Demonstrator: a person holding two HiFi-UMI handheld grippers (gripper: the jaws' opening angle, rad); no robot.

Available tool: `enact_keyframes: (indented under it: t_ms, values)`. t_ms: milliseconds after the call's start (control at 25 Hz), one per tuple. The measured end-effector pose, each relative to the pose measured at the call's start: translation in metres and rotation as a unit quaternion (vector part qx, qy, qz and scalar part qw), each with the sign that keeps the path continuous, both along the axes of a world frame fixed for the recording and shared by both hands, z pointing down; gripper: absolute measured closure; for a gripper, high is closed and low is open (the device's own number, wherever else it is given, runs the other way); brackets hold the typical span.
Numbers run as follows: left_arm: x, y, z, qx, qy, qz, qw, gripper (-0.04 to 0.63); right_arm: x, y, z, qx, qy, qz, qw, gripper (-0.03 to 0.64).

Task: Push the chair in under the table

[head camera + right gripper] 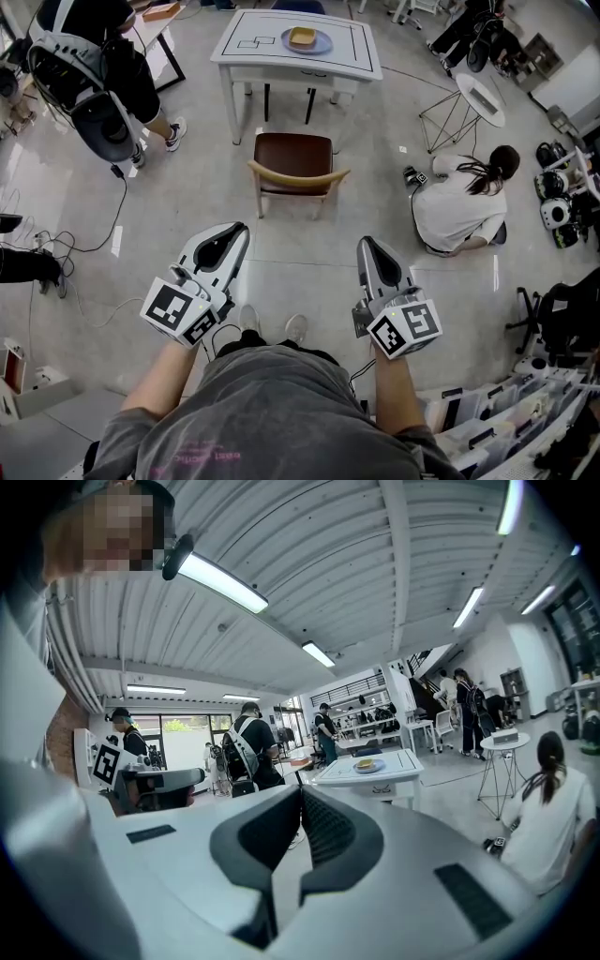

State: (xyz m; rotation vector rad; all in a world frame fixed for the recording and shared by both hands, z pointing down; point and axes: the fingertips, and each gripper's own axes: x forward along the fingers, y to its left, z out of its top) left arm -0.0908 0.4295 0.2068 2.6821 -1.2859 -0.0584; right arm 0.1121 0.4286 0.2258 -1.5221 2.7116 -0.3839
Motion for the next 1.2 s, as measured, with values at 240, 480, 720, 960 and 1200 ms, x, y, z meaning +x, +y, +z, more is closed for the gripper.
enact_keyframes:
  t_ms: [240,480,720,960,1200]
  values:
    - [0.001,-0.003,0.002,-0.003,-0.001,-0.002,1.0,0.54,0.0,-0.004,0.002,-0.003,0.006,0.002,1.0,0.629]
    - [-0.001,-0.006,0.005,-0.005,-0.003,-0.001,1.0,0.512,-0.004,-0.007,0.002,-0.005,0.005,-0.002,1.0,0.569]
    - [-0.001,-0.009,0.008,-0.012,-0.002,-0.003,0.9999,0.472,-0.005,-0.009,0.005,-0.011,0.005,-0.002,1.0,0.538]
    - [0.0,-0.013,0.012,-0.017,-0.003,-0.005,0.9998,0.437,-0.002,-0.013,0.008,-0.015,0.005,0.002,1.0,0.511]
    - [-0.001,-0.02,0.016,-0.021,-0.005,-0.011,0.9997,0.403,-0.001,-0.019,0.011,-0.018,0.007,0.0,1.0,0.476]
